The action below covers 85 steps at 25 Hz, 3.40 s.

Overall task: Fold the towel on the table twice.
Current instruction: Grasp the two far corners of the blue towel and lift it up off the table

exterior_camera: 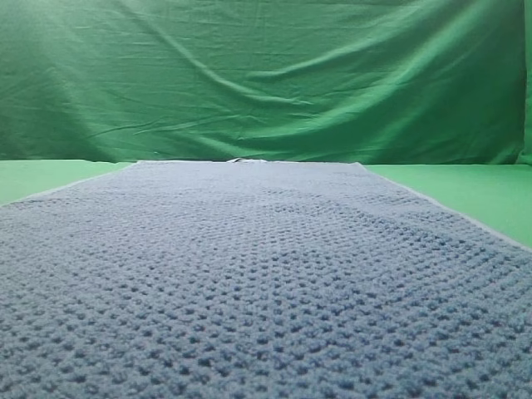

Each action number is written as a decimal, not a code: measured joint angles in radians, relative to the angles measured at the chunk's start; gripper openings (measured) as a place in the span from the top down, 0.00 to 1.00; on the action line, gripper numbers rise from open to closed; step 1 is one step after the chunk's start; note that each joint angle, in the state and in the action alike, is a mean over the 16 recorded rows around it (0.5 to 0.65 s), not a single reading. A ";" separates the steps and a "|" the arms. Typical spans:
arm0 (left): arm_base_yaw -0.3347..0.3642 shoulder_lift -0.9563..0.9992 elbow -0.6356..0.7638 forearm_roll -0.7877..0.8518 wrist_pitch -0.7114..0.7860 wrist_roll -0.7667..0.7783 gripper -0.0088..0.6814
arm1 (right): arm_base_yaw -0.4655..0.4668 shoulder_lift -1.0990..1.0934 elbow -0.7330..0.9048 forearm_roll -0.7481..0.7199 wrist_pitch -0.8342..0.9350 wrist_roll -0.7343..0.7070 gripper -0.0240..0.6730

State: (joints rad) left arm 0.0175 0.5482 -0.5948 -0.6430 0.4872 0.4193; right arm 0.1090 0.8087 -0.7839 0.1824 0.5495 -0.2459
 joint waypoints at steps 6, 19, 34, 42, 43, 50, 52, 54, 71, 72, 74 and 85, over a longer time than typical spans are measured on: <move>-0.016 0.240 -0.158 0.107 0.121 -0.044 0.99 | 0.054 0.191 -0.119 -0.028 0.102 0.011 0.97; -0.041 0.716 -0.381 0.252 0.257 -0.120 0.99 | 0.207 0.635 -0.349 -0.112 0.220 0.142 0.97; -0.119 1.115 -0.578 0.418 0.277 -0.257 0.97 | 0.281 0.995 -0.525 -0.191 0.257 0.314 0.90; -0.132 1.224 -0.627 0.394 0.241 -0.271 0.61 | 0.281 1.075 -0.535 -0.191 0.206 0.328 0.49; -0.132 1.233 -0.630 0.389 0.233 -0.271 0.55 | 0.281 1.082 -0.536 -0.191 0.199 0.330 0.43; -0.133 1.282 -0.634 0.368 0.183 -0.272 0.16 | 0.281 1.131 -0.538 -0.192 0.153 0.345 0.09; -0.133 1.296 -0.634 0.367 0.170 -0.272 0.09 | 0.281 1.144 -0.539 -0.192 0.140 0.349 0.05; -0.133 1.310 -0.635 0.367 0.157 -0.272 0.06 | 0.281 1.156 -0.540 -0.193 0.128 0.353 0.04; -0.134 1.400 -0.659 0.368 0.120 -0.241 0.14 | 0.281 1.207 -0.548 -0.206 0.052 0.359 0.17; -0.135 1.403 -0.662 0.368 0.122 -0.240 0.15 | 0.281 1.208 -0.549 -0.205 0.052 0.359 0.20; -0.138 1.412 -0.668 0.368 0.127 -0.237 0.18 | 0.281 1.211 -0.551 -0.202 0.053 0.359 0.27; -0.160 1.472 -0.730 0.367 0.193 -0.236 0.62 | 0.281 1.224 -0.563 -0.169 0.063 0.357 0.80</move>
State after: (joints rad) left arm -0.1427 2.0204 -1.3252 -0.2761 0.6805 0.1830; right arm 0.3901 2.0332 -1.3473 0.0138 0.6120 0.1116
